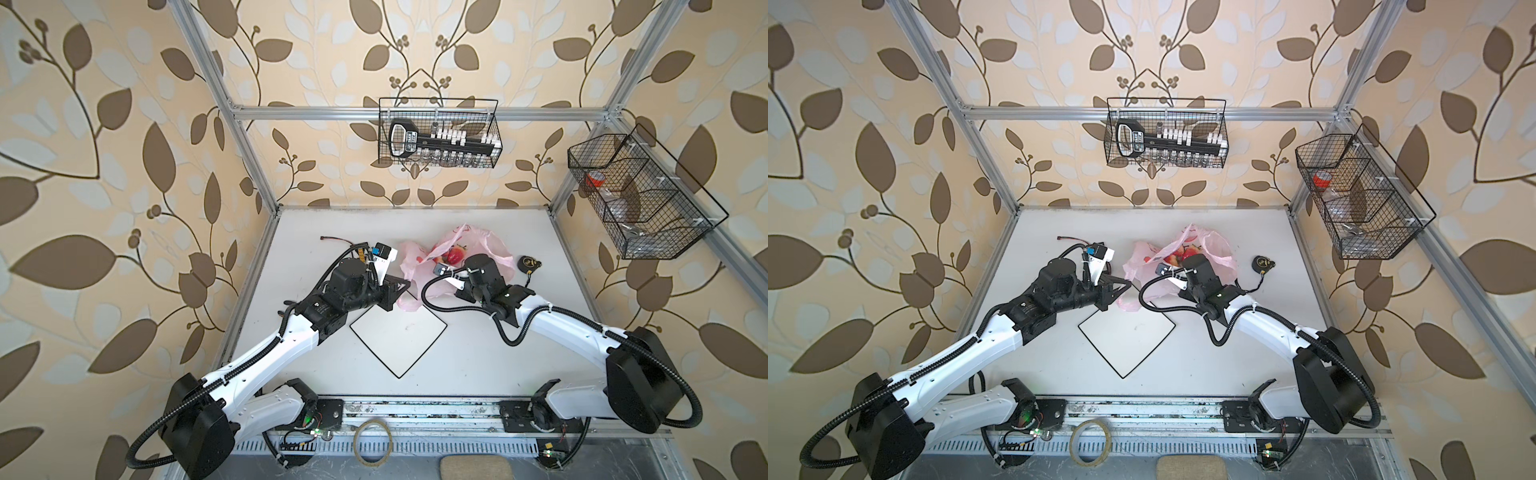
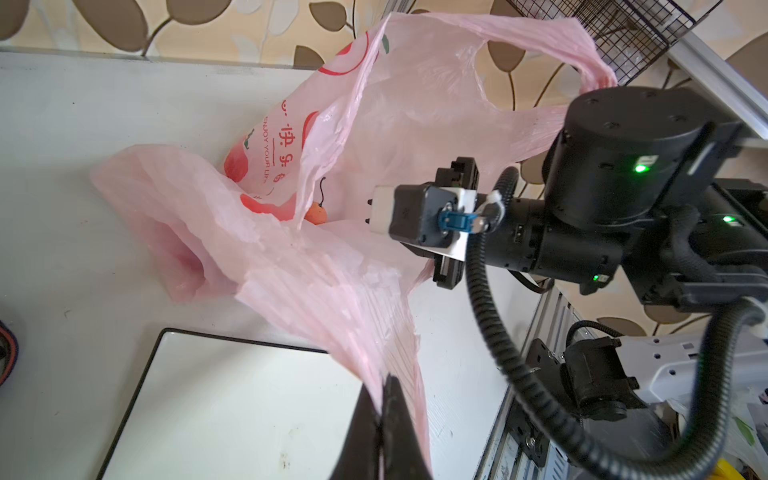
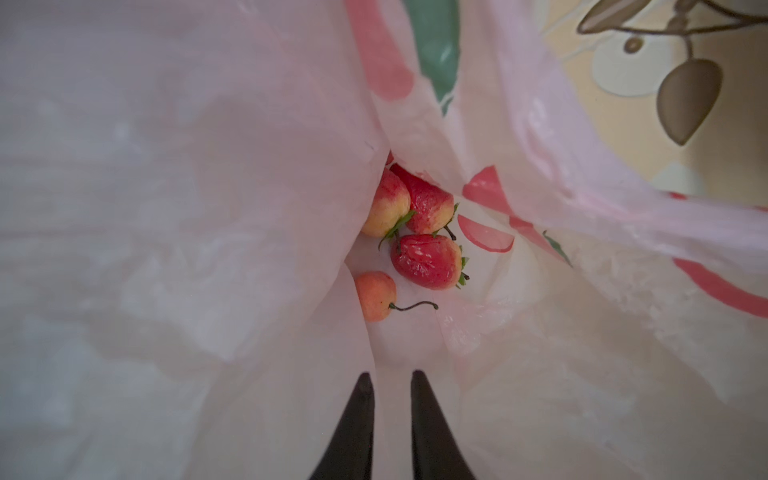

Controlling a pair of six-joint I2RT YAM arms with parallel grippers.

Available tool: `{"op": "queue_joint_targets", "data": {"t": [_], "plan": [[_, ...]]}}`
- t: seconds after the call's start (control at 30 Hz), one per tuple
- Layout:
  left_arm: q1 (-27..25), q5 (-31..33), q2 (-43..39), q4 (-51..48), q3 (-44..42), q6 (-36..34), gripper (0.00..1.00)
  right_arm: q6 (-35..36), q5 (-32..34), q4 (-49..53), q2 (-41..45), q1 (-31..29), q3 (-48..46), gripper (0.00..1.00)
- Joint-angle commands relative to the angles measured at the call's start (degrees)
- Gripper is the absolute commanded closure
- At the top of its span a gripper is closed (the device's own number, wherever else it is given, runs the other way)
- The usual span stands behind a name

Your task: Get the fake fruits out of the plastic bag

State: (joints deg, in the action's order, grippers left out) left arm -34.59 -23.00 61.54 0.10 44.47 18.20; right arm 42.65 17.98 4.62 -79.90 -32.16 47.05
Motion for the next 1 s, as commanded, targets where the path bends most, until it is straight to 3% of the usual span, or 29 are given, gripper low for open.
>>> {"op": "queue_joint_targets", "data": {"t": [0.0,0.13,0.3,0.73,0.97], "plan": [[-0.57,-1.66,-2.56,4.50,-1.33,0.02,1.00,-0.89,3.10,5.60,-2.51,0.26,-0.13,0.80],[-0.60,-2.20,-5.18,6.27,-3.15,-1.46,1.00,-3.95,5.60,8.94,-5.94,0.26,0.52,0.78],[-0.58,-4.47,-5.93,9.30,-4.68,-1.66,1.00,-15.74,4.46,13.72,-10.07,0.66,6.63,0.77],[-2.32,-6.96,-3.83,9.22,-4.20,-3.31,1.00,-52.18,-10.26,19.74,-16.47,7.19,15.88,0.73],[-3.50,-7.36,-2.31,7.40,-3.51,-4.48,1.00,-67.50,-12.77,6.41,-15.90,7.63,14.06,0.52]]}}
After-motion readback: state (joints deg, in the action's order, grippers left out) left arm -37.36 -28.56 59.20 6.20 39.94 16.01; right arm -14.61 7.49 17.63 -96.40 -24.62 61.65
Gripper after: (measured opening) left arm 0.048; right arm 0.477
